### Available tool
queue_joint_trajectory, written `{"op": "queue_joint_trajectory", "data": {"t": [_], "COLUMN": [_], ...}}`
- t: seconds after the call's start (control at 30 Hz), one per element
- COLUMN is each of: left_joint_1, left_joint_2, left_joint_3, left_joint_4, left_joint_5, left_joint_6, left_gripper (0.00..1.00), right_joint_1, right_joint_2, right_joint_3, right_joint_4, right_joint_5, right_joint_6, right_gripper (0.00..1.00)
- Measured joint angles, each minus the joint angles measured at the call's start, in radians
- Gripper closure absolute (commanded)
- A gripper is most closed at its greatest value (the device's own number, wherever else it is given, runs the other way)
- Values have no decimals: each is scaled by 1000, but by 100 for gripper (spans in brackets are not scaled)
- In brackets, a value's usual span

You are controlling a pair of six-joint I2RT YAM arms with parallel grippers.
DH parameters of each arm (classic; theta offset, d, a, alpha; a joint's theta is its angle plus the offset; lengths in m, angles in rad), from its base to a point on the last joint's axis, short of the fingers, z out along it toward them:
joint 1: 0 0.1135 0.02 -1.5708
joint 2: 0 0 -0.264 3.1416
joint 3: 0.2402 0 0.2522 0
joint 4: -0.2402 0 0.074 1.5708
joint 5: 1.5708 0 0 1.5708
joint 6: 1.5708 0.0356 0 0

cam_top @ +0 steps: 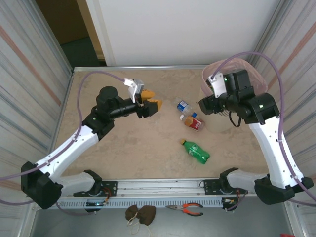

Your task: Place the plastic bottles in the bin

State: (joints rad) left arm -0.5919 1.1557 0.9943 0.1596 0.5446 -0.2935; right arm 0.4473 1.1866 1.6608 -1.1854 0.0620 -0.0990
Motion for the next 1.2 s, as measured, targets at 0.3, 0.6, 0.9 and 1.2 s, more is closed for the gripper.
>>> {"op": "queue_joint_trajectory", "data": {"t": [0.3,0.6,0.9,1.2], "left_joint_1": [37,63,63,63], "left_joint_2": [-71,-165,-240,-300], "left_joint_3": [-41,-77,-114,-145], "left_joint_4": [-81,-142,-168,-192], "left_joint_5": [-67,-131,-198,-245], "left_joint_6": [-48,-64,-75,-84], "left_gripper": [29,29,29,29], "right_joint_1": [249,385,438,436], "right_joint_2": [13,188,441,632], "right_joint_3": [-126,-261,-309,-364], "right_joint_4": [-76,-90,-56,42], "right_joint_5": [77,137,142,124], "right_joint_6": [127,249,317,319], "right_gripper": [28,29,31,35]}}
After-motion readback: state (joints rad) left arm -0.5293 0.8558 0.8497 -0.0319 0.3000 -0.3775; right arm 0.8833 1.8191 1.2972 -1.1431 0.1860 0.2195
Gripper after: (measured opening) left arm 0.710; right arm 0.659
